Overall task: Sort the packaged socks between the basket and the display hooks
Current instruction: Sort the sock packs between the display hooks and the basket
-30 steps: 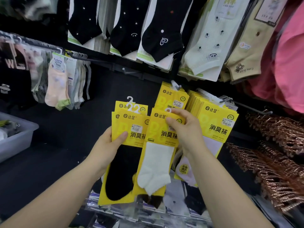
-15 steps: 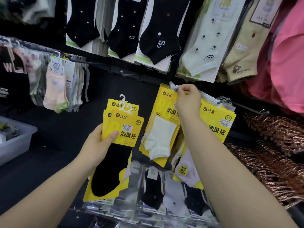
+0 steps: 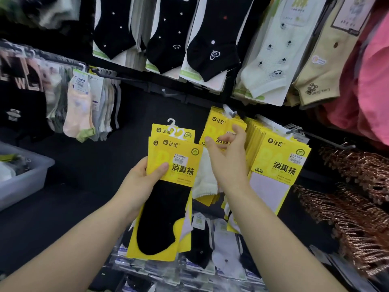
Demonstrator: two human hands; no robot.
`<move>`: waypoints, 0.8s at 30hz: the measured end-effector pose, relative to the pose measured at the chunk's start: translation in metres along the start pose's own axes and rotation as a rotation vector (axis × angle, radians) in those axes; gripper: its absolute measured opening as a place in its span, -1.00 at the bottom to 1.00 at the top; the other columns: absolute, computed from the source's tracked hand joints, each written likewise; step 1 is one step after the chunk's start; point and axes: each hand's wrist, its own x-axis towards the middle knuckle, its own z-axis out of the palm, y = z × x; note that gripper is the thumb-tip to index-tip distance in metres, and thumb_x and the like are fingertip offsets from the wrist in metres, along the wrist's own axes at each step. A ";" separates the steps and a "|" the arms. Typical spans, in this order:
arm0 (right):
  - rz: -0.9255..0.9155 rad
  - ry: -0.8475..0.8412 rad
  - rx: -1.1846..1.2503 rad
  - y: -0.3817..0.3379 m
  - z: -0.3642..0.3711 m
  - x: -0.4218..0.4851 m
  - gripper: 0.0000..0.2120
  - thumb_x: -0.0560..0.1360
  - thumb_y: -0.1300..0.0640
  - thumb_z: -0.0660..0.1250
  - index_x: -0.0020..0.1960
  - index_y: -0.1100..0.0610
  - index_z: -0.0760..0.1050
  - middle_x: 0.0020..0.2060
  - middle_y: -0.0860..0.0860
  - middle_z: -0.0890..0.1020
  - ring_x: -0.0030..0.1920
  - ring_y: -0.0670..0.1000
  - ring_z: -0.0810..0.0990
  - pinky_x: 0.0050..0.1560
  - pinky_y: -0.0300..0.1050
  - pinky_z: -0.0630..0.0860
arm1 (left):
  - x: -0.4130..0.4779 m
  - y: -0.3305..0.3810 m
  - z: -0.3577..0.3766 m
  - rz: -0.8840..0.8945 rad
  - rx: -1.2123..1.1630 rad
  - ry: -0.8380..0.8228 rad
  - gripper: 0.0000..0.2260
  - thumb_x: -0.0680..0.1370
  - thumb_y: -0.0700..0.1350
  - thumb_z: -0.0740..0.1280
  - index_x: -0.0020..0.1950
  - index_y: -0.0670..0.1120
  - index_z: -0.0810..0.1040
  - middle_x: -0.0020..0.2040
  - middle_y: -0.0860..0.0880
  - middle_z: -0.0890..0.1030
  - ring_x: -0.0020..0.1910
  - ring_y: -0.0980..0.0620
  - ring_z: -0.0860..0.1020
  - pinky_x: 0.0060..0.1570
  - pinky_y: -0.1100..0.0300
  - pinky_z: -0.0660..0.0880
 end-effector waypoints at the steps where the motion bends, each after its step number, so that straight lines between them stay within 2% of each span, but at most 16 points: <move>1: 0.045 -0.008 0.033 0.001 0.001 -0.006 -0.35 0.48 -0.04 0.36 0.43 0.03 0.11 0.01 -0.10 0.43 -0.08 -0.16 0.50 -0.21 -0.45 0.39 | -0.001 -0.001 0.003 0.003 -0.017 -0.010 -0.75 0.47 0.01 0.36 0.13 0.03 0.55 0.02 -0.01 0.71 0.01 0.00 0.68 0.04 0.04 0.54; 4: 0.093 -0.085 0.053 0.005 0.002 -0.016 -0.51 0.40 -0.11 0.43 0.21 -0.04 0.29 -0.07 -0.09 0.48 -0.14 -0.12 0.54 -0.24 -0.31 0.42 | -0.002 -0.004 0.010 0.021 -0.059 -0.032 -0.63 0.35 0.08 0.42 0.12 0.03 0.56 0.03 -0.03 0.70 0.02 -0.04 0.67 0.04 0.02 0.54; 7: 0.150 -0.166 0.129 0.009 -0.001 -0.017 -0.73 0.38 0.01 0.48 -0.01 -0.08 0.44 -0.04 0.03 0.59 -0.04 0.03 0.61 -0.04 -0.01 0.58 | -0.002 -0.009 0.013 0.031 -0.074 -0.087 -0.60 0.33 0.10 0.43 0.14 0.05 0.56 0.05 -0.03 0.70 0.03 -0.04 0.67 -0.01 0.08 0.56; 9: 0.246 -0.199 0.217 0.010 -0.005 -0.016 -0.77 0.41 0.12 0.47 -0.03 -0.04 0.46 0.00 0.08 0.62 0.00 0.09 0.63 0.05 0.13 0.58 | -0.003 -0.012 0.014 0.005 -0.085 -0.116 -0.61 0.38 0.13 0.38 0.16 0.05 0.55 0.06 -0.02 0.69 0.04 -0.02 0.67 -0.06 0.14 0.59; 11: 0.327 -0.237 0.312 0.013 -0.012 -0.014 -0.79 0.46 0.22 0.41 -0.04 0.00 0.43 0.04 0.10 0.64 0.02 0.11 0.64 0.04 0.18 0.58 | -0.003 -0.013 0.013 -0.032 -0.108 -0.087 -0.67 0.46 0.10 0.29 0.18 0.02 0.54 0.05 -0.03 0.70 0.04 -0.01 0.67 -0.03 0.10 0.57; 13: 0.302 -0.227 0.312 0.014 -0.020 -0.013 -0.79 0.51 0.27 0.34 -0.04 -0.03 0.43 0.09 0.11 0.62 0.04 0.07 0.63 -0.01 0.09 0.61 | 0.000 -0.013 0.009 0.000 -0.024 0.003 -0.79 0.58 0.02 0.23 0.15 0.02 0.55 0.03 0.01 0.70 0.03 0.02 0.66 0.03 0.06 0.51; 14: 0.256 -0.194 0.272 0.013 -0.025 -0.012 -0.77 0.53 0.27 0.31 -0.02 -0.07 0.45 0.12 0.06 0.61 0.01 -0.03 0.63 -0.08 -0.09 0.62 | 0.002 -0.012 0.007 0.039 0.047 0.044 -0.83 0.61 -0.02 0.21 0.12 0.04 0.56 0.01 0.05 0.71 0.02 0.06 0.66 0.03 0.09 0.50; 15: 0.201 -0.145 0.217 0.011 -0.030 -0.010 -0.75 0.55 0.26 0.28 0.00 -0.11 0.47 0.13 -0.01 0.59 -0.10 -0.18 0.62 -0.22 -0.29 0.57 | 0.003 -0.012 0.005 0.078 0.115 0.074 -0.84 0.63 -0.05 0.20 0.09 0.05 0.56 -0.02 0.10 0.71 -0.01 0.12 0.66 -0.01 0.15 0.49; 16: 0.151 -0.088 0.150 0.009 -0.034 -0.008 -0.72 0.56 0.26 0.24 0.03 -0.14 0.48 0.11 -0.06 0.58 -0.27 -0.24 0.58 -0.38 -0.39 0.47 | 0.004 -0.011 0.003 0.106 0.167 0.097 -0.85 0.63 -0.06 0.19 0.07 0.06 0.55 -0.06 0.14 0.70 -0.05 0.18 0.65 -0.07 0.21 0.48; 17: 0.110 -0.033 0.086 0.007 -0.038 -0.004 -0.70 0.58 0.26 0.21 0.07 -0.14 0.48 0.07 -0.06 0.58 -0.41 -0.17 0.51 -0.49 -0.36 0.39 | 0.005 -0.011 0.000 0.124 0.206 0.116 -0.85 0.64 -0.07 0.19 0.04 0.08 0.55 -0.08 0.16 0.70 -0.07 0.21 0.65 -0.10 0.25 0.47; 18: 0.074 0.014 0.026 0.005 -0.040 0.001 -0.70 0.59 0.26 0.18 0.12 -0.12 0.47 0.29 0.06 0.41 -0.46 -0.08 0.46 -0.50 -0.24 0.34 | 0.006 -0.011 -0.002 0.133 0.235 0.131 -0.85 0.64 -0.08 0.20 0.02 0.09 0.55 -0.10 0.16 0.70 -0.08 0.22 0.64 -0.11 0.25 0.47; 19: 0.052 0.047 -0.022 0.004 -0.041 0.007 -0.70 0.60 0.26 0.15 0.18 -0.08 0.46 0.00 -0.23 0.40 -0.47 -0.08 0.41 -0.43 -0.24 0.33 | 0.007 -0.011 -0.004 0.138 0.260 0.144 -0.85 0.64 -0.08 0.20 0.00 0.10 0.55 -0.11 0.16 0.70 -0.09 0.23 0.64 -0.11 0.24 0.47; 20: 0.035 0.075 -0.059 0.003 -0.040 0.014 -0.71 0.60 0.25 0.13 0.22 -0.04 0.45 0.13 0.03 0.54 -0.40 -0.09 0.40 -0.33 -0.22 0.34 | 0.007 -0.012 -0.006 0.142 0.278 0.158 -0.85 0.63 -0.07 0.20 -0.01 0.11 0.55 -0.13 0.18 0.69 -0.10 0.23 0.64 -0.12 0.24 0.47; 21: 0.024 0.096 -0.087 0.002 -0.039 0.022 -0.71 0.61 0.24 0.12 0.25 -0.01 0.44 0.16 0.05 0.52 -0.34 -0.06 0.40 -0.27 -0.21 0.35 | 0.007 -0.013 -0.007 0.146 0.289 0.172 -0.85 0.63 -0.07 0.20 -0.02 0.11 0.54 -0.15 0.19 0.69 -0.12 0.25 0.63 -0.13 0.24 0.46; 24: 0.053 0.136 -0.113 -0.003 -0.033 0.045 -0.71 0.61 0.24 0.10 0.26 0.03 0.44 0.15 0.10 0.51 -0.37 -0.06 0.39 -0.37 -0.21 0.29 | 0.006 -0.013 -0.011 0.144 0.296 0.189 -0.86 0.64 -0.06 0.20 -0.03 0.11 0.53 -0.17 0.25 0.68 -0.17 0.29 0.63 -0.17 0.25 0.45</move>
